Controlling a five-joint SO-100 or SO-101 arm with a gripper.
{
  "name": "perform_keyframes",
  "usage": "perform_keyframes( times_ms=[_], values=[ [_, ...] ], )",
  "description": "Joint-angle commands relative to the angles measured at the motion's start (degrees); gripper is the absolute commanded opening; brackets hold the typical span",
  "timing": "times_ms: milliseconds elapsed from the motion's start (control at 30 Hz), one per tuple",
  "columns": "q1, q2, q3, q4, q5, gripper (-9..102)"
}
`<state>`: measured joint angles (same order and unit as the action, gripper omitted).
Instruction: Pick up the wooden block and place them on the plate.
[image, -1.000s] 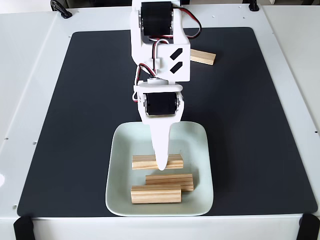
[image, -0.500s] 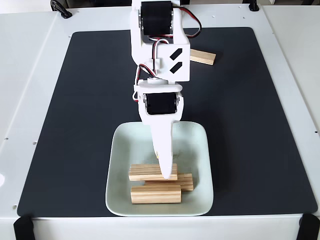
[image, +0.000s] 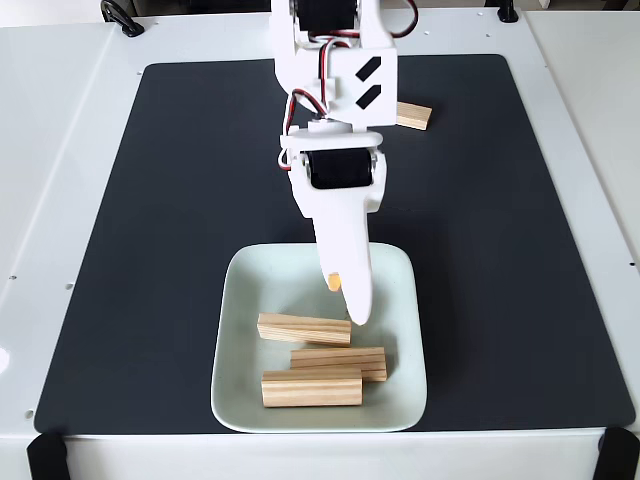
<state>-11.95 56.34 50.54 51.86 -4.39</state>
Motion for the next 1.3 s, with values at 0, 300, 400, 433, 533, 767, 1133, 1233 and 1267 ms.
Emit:
perform_keyframes(
  times_ms=[0, 300, 400, 433, 533, 767, 1133, 1233, 1267],
  values=[
    [-0.8, 10.4, 5.7, 0.3, 0.3, 46],
    [-4.9, 33.0, 29.2, 0.3, 6.6, -1],
    [-6.7, 41.5, 37.7, 0.3, 9.6, 2],
    [-7.3, 44.1, 40.5, 0.3, 10.2, 1],
    [-8.6, 51.6, 49.3, 0.3, 12.7, -1],
    [-14.0, 63.8, 60.4, 8.2, 22.1, -1],
    [-21.1, 61.7, 41.3, 38.1, 32.6, -1],
    [-21.9, 61.4, 42.5, 38.1, 34.2, -1],
    [-22.1, 60.9, 43.2, 38.1, 36.3, -1]
  ],
)
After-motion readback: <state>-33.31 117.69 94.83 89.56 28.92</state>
